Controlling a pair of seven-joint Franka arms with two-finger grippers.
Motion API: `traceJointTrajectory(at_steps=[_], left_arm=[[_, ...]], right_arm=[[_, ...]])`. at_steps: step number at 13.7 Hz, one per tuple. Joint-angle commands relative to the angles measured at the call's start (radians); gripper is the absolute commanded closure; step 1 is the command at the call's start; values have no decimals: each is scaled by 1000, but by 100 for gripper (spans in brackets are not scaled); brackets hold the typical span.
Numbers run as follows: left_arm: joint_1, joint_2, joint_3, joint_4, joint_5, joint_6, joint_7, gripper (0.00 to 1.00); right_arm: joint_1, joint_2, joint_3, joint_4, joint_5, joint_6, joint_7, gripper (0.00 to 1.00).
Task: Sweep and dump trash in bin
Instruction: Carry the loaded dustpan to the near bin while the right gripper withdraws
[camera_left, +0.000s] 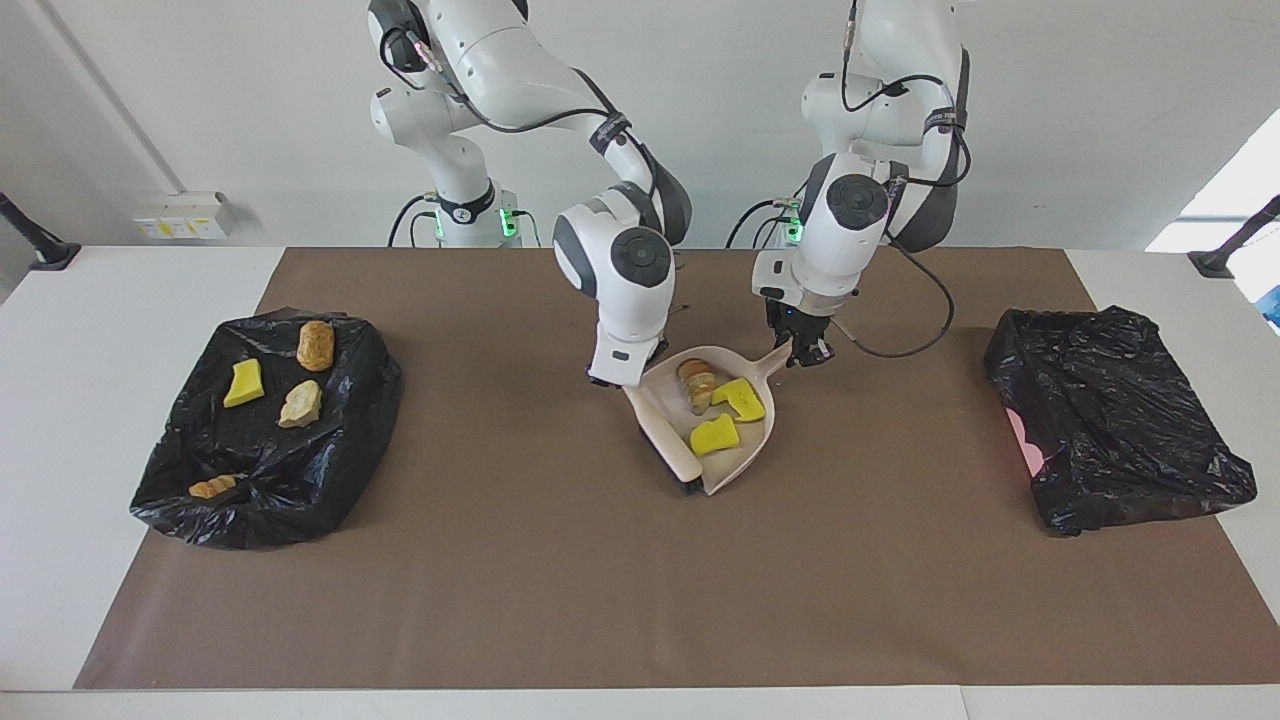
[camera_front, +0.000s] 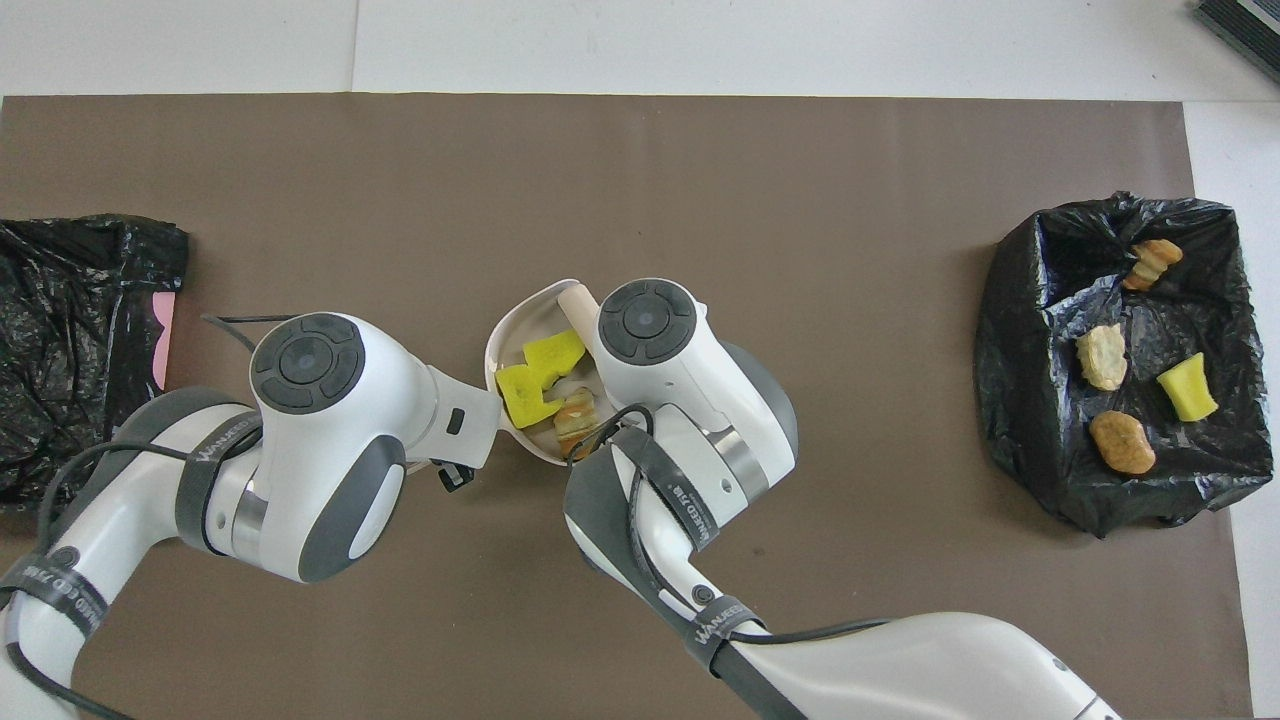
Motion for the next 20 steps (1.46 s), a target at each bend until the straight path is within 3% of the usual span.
traceJointTrajectory(at_steps=[1, 5, 9, 13, 16, 20], left_arm=[[-2, -24, 10, -3, -12, 9, -9, 100], [39, -42, 13, 25, -28, -5, -4, 100], [139, -67, 15, 123, -27, -140, 13, 100], [296, -68, 15, 224, -27, -247, 106, 100], [438, -62, 16, 283, -19, -322, 172, 100], [685, -45, 18, 352, 10, -424, 482, 100]], right_arm=[[-48, -56, 9, -6, -19, -70, -16, 100], [-40, -138, 9, -44, -19, -138, 99, 100], [36, -204, 11, -143, -13, -116, 260, 100], [174, -280, 12, -277, 30, -21, 484, 100], [294, -281, 12, -291, 121, 35, 668, 100], [400, -238, 12, -309, 199, 160, 797, 100]])
